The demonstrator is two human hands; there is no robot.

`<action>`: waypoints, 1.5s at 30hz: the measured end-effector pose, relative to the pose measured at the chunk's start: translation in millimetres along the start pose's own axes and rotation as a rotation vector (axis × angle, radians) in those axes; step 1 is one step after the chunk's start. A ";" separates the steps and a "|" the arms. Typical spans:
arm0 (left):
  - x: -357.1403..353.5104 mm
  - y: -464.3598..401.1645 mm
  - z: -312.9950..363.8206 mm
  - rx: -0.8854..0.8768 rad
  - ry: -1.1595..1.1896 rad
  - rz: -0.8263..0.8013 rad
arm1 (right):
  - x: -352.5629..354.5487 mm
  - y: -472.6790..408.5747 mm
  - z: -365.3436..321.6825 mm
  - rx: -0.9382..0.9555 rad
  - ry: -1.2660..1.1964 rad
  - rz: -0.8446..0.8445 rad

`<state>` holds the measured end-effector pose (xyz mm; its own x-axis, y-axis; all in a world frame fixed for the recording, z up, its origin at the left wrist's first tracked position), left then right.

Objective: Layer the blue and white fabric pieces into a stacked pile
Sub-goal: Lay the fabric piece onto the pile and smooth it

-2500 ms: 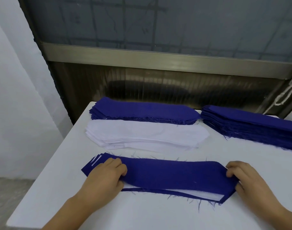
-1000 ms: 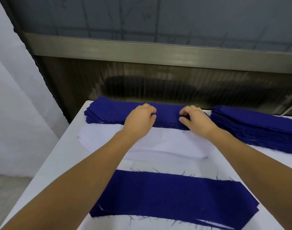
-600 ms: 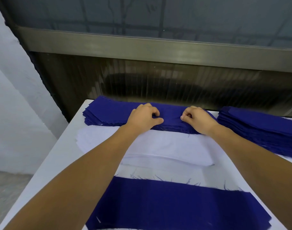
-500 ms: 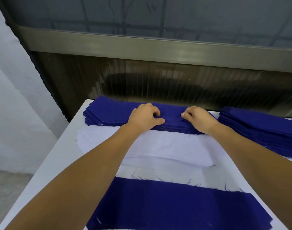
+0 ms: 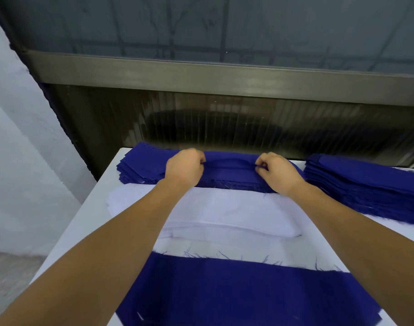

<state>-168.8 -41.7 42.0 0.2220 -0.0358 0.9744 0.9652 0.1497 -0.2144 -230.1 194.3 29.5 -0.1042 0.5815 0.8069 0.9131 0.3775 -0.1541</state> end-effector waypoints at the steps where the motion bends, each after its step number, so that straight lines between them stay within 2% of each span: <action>1: 2.7 2.6 -11.2 0.034 -0.011 0.008 | 1.7 0.6 2.4 -0.013 -0.008 0.008; 4: 13.5 13.7 -35.3 0.034 -0.065 0.021 | 9.3 10.3 -6.2 0.010 -0.005 0.000; 8: 43.5 50.2 -42.2 -0.107 -0.148 0.158 | 38.4 57.0 -34.0 0.127 0.037 0.004; 10: 57.9 80.1 -45.1 -0.199 -0.112 0.143 | 55.8 96.9 -41.7 0.137 0.024 -0.077; 12: 68.3 110.9 -50.0 -0.293 -0.018 0.019 | 72.4 138.8 -43.6 0.082 -0.067 -0.189; 16: 75.3 151.3 -46.4 -0.423 0.110 -0.473 | 86.9 196.1 -37.5 -0.147 -0.258 -0.509; 18: 75.4 158.0 -39.3 -0.447 0.136 -0.574 | 84.4 205.6 -33.0 -0.211 -0.245 -0.565; 20: 76.3 158.1 -34.7 -0.411 0.127 -0.509 | 82.9 206.2 -28.7 -0.186 -0.193 -0.439; 24: 87.7 169.1 -33.7 -0.297 0.066 -0.031 | 90.2 220.4 -24.4 -0.024 -0.124 0.026; 26: 88.2 187.9 -36.3 -0.343 0.015 0.090 | 86.2 237.8 -24.5 0.129 -0.016 0.095; 29: 70.7 219.2 -37.3 -0.490 -0.065 0.053 | 59.2 268.0 -19.4 0.298 0.138 0.003; 32: 44.2 241.9 -34.8 -0.561 -0.123 0.026 | 31.6 286.8 -5.5 0.326 0.249 -0.060; 37: 26.9 250.0 -37.7 -0.543 -0.077 -0.012 | 29.5 291.9 6.6 0.264 0.194 -0.058; 40: 24.9 251.6 -40.6 -0.511 -0.044 -0.049 | 32.4 291.9 0.6 0.387 0.185 -0.023; 45: 13.8 255.9 -57.8 -0.431 0.005 -0.190 | 39.8 299.7 13.1 0.352 0.191 -0.047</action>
<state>89.2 -61.0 -3.4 0.0355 -0.0279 0.9990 0.9579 -0.2842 -0.0420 34.2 340.0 7.9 -0.0375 0.4259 0.9040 0.7146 0.6438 -0.2737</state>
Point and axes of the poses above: each hand's wrist, its own y-axis away from the middle knuckle, its own x-axis out of the back of the hand, z = x × y, the point moved 3 cm from there along -y, towards the middle knuckle, and after that the axes turned 14 degrees about -y, right-handed, at the moved point
